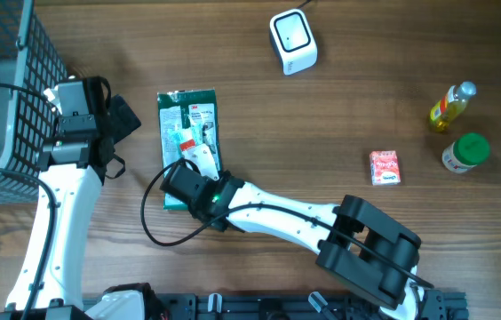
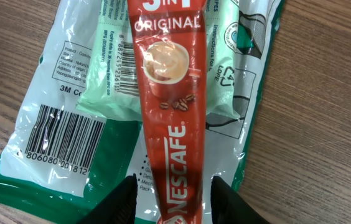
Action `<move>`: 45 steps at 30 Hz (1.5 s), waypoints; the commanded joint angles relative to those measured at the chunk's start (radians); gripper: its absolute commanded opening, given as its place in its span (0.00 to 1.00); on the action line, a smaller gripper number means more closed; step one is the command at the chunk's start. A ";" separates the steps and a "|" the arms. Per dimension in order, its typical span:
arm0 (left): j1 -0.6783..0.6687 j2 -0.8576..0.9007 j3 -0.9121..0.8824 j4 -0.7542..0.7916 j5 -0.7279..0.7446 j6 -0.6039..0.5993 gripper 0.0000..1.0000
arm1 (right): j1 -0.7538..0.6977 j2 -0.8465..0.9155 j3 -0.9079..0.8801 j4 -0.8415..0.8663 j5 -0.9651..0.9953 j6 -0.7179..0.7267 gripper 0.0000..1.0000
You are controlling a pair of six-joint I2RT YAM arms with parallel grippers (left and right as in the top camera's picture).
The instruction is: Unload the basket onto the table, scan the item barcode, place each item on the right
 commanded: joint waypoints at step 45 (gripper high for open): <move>0.006 -0.005 0.008 0.000 -0.013 0.012 1.00 | 0.027 0.093 0.007 0.048 0.094 -0.042 0.34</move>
